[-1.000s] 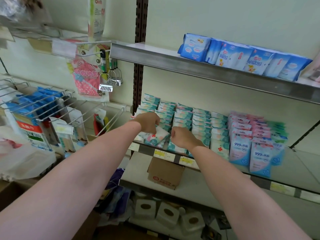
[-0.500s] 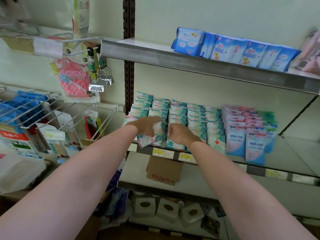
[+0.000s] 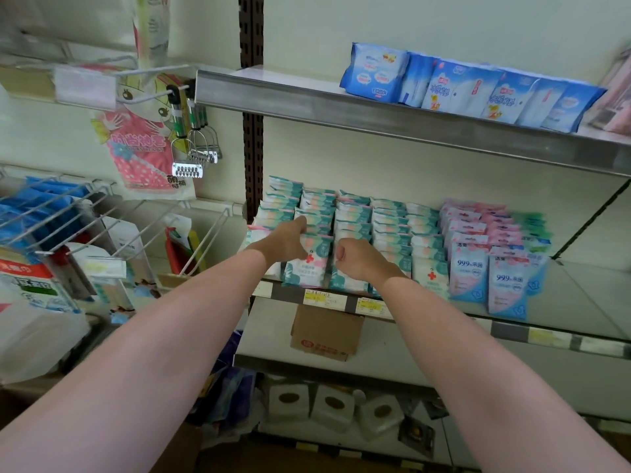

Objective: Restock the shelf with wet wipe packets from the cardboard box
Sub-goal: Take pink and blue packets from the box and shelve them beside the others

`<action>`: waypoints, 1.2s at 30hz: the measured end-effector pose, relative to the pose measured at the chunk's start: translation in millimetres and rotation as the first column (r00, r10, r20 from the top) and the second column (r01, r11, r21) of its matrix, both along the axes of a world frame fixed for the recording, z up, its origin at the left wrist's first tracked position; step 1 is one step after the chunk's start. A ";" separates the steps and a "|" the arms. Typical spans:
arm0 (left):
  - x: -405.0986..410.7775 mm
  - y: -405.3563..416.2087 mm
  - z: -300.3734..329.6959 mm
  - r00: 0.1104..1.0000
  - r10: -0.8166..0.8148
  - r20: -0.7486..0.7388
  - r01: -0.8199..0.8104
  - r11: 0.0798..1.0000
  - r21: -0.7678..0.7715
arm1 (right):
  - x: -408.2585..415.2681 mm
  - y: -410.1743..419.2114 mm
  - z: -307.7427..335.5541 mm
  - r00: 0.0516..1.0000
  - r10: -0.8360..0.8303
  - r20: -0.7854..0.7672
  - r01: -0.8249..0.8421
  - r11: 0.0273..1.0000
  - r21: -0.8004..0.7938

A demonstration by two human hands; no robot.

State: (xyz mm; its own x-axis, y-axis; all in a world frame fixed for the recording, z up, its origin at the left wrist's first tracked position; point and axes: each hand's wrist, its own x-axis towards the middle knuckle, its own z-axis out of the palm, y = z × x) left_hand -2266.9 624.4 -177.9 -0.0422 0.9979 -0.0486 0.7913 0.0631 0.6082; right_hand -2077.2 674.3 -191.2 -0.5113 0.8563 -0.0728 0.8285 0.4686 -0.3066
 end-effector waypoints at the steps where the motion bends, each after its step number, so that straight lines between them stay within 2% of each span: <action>1: 1.1 0.4 0.1 1.000 -0.013 -0.017 0.013 1.000 -0.023 | -0.3 0.4 -0.3 1.000 -0.004 0.006 0.004 1.000 -0.003; 5: 2.8 2.7 -2.1 0.991 -0.097 -0.091 0.094 0.995 -0.042 | 0.8 -0.2 -2.8 1.000 -0.011 0.010 0.011 1.000 0.003; 11: -2.7 11.0 10.2 0.968 -0.093 -0.231 0.117 0.989 0.088 | 4.9 -0.7 -5.1 0.999 -0.033 0.017 0.033 0.999 -0.012; 16: -7.4 6.5 0.8 0.967 -0.119 -0.223 0.127 0.992 0.019 | 1.1 -3.0 -8.1 0.999 -0.050 0.017 0.050 0.998 -0.028; 25: -16.6 -6.7 -4.8 0.954 -0.146 -0.261 0.165 0.985 0.052 | -15.8 -10.9 -8.2 1.000 0.005 -0.019 -0.005 1.000 -0.015; 31: -39.6 -16.7 0.3 0.956 -0.082 -0.280 0.109 0.991 0.082 | -27.0 -14.3 -8.6 1.000 0.025 -0.011 -0.025 1.000 -0.006; 36: -56.3 -22.1 11.9 0.971 -0.072 -0.228 0.086 0.995 0.049 | -40.5 -18.1 -7.8 0.999 0.038 -0.003 -0.038 0.999 -0.012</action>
